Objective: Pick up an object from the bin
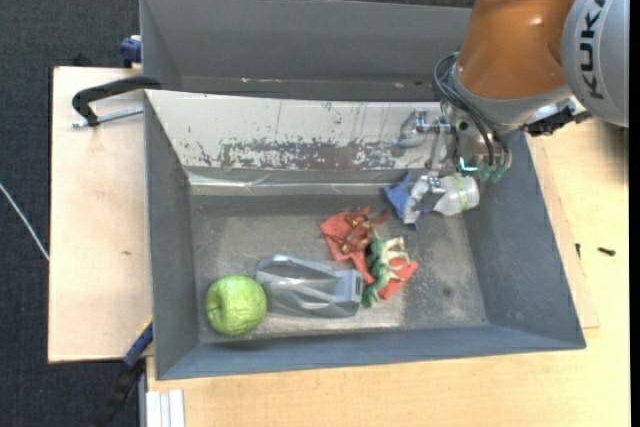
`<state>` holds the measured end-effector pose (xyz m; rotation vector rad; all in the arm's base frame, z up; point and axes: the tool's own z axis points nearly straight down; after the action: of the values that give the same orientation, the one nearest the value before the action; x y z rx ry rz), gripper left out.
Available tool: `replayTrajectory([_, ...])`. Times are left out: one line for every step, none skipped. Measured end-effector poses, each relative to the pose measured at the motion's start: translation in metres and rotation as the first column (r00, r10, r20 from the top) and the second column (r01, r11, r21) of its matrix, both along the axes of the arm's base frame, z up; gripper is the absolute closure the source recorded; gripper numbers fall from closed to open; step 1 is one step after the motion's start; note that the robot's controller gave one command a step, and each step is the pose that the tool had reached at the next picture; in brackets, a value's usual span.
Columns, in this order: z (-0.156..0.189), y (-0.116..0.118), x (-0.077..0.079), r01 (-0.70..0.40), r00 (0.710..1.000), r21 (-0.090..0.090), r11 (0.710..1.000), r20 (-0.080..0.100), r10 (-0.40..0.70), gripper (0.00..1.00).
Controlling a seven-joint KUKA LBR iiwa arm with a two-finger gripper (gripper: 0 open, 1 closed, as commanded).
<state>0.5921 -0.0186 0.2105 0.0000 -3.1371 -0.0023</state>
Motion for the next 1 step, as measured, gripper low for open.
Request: replayTrajectory([0.0037,-0.0001,0.0015,0.000,1.000,-0.001,1.000,0.007,0.000,0.00])
